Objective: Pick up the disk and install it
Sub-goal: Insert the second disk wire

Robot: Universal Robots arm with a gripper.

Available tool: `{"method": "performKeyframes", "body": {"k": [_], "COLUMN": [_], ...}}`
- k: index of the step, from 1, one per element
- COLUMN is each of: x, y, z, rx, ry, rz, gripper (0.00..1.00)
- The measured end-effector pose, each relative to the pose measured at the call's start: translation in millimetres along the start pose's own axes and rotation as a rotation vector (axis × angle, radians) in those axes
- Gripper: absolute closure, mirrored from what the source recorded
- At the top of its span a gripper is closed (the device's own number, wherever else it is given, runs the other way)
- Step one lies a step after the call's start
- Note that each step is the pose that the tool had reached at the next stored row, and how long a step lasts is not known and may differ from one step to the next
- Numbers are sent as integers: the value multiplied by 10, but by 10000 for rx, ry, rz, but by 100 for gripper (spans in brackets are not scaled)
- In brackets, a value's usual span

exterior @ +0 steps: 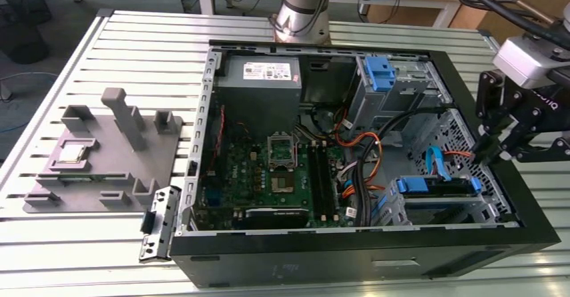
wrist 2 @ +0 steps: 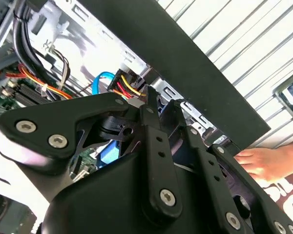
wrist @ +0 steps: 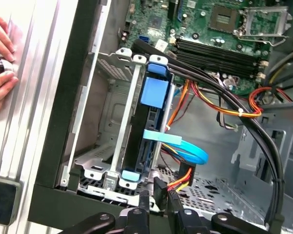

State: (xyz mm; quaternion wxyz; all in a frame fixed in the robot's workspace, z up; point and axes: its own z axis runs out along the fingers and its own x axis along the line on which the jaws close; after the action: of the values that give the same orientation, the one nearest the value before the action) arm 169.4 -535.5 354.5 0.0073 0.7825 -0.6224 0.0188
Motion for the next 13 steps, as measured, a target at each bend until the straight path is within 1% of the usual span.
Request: {"method": "performKeyframes", "body": {"k": [2,5,13], "x": [-6,-8,-8], "y": [20,26,26], "z": [18,34,34], "rx": [-10,-40,-44], "ry": [53,122,136], "rz": [-114,-204,-214], "gripper": [71,71,71]}}
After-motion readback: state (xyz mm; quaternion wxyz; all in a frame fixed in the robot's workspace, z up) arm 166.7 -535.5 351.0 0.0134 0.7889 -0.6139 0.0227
